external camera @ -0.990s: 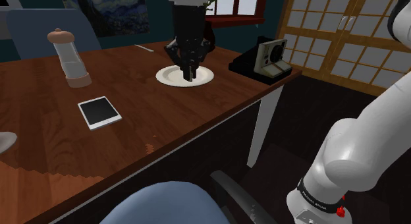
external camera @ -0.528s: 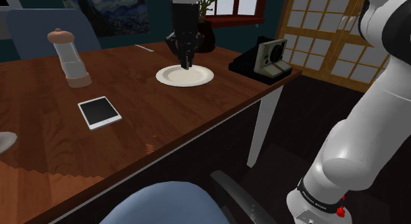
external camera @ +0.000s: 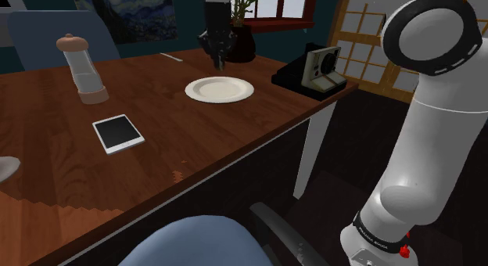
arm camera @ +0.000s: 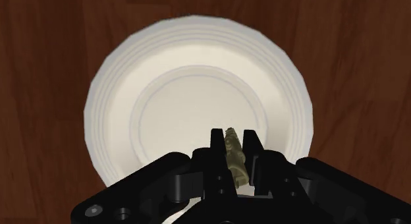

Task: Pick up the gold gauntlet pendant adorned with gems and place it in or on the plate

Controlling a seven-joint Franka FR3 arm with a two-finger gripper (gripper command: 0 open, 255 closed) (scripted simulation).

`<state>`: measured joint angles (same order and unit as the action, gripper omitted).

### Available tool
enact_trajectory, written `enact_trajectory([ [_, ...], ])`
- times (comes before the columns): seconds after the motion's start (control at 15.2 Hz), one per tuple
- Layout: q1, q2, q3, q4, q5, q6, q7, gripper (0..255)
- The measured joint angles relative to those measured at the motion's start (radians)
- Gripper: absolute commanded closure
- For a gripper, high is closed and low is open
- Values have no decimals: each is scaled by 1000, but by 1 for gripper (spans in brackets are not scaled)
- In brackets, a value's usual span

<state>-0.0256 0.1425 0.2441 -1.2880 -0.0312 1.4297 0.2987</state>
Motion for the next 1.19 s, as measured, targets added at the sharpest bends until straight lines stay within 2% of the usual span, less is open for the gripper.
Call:
enact_trajectory([
  [0.13,-10,74,-11,92,-15,-20,-27,255],
  [0.26,-16,99,-17,109,-20,-12,-40,255],
  [1.19,-33,39,-22,-140,-5,178,-51,255],
])
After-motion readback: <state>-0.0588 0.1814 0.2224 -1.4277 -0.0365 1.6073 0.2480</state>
